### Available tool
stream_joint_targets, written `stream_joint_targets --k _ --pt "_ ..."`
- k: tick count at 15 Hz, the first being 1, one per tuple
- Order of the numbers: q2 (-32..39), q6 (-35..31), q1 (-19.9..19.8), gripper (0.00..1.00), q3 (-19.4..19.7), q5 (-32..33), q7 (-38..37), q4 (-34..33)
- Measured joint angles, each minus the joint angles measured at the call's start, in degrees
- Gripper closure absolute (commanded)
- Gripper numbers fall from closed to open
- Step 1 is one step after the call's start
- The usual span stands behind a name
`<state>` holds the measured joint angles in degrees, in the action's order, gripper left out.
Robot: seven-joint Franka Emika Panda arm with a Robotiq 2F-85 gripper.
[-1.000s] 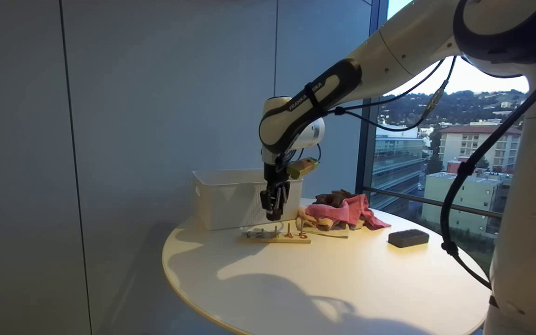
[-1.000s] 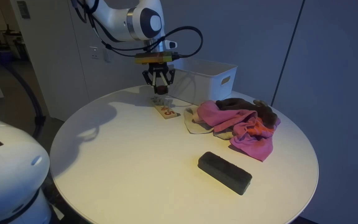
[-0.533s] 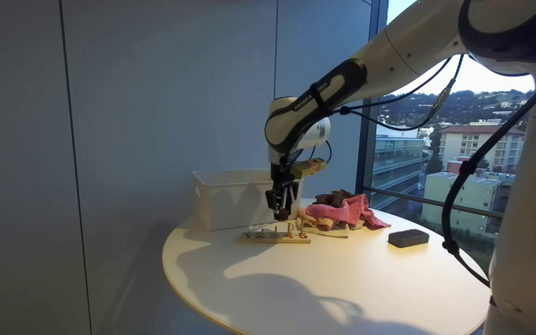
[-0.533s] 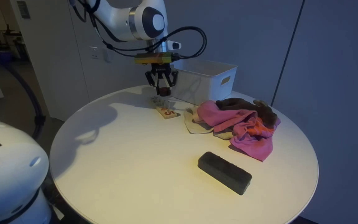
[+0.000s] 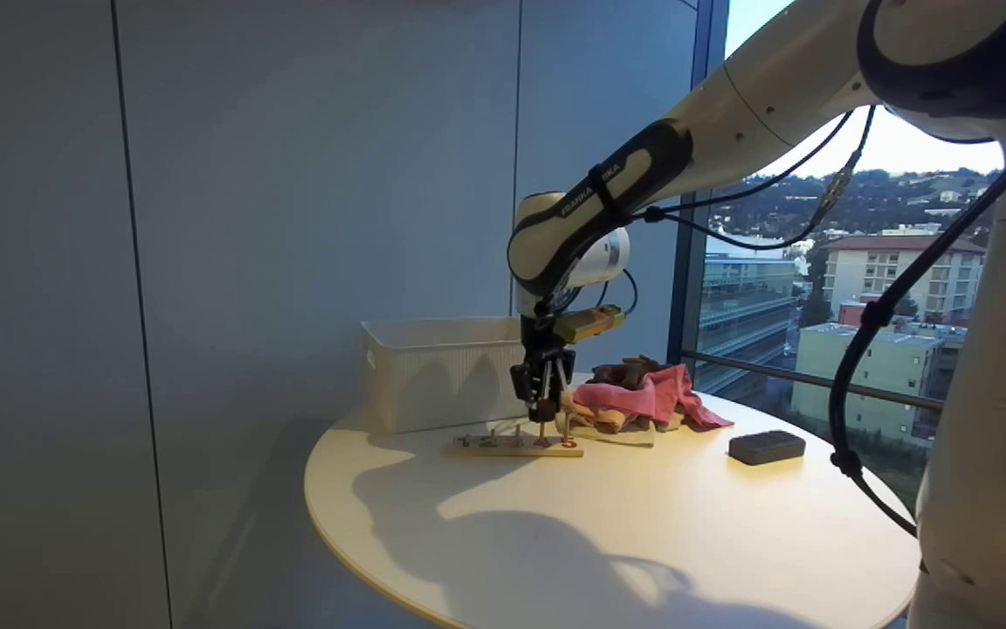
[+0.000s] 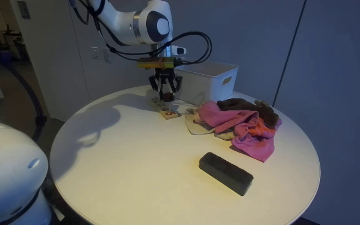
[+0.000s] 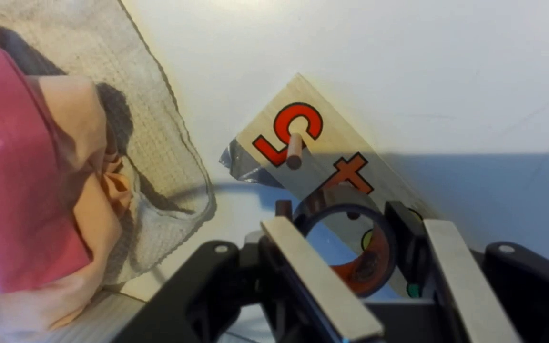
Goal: Move the black item across the object
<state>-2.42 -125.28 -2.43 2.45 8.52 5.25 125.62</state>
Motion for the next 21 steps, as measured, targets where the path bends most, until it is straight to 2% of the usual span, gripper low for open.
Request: stream_joint_targets --k 3,4,13,21 --pt "0.0 0.1 0.0 0.03 0.0 0.0 -0.2 0.3" --pt "0.0 0.1 0.0 0.00 0.0 0.0 -0.3 0.4" --pt "0.5 0.1 0.0 0.00 0.0 0.0 -0.1 0.8" --pt "2.7 -1.0 0.0 0.00 0.0 0.0 4.4 0.8"
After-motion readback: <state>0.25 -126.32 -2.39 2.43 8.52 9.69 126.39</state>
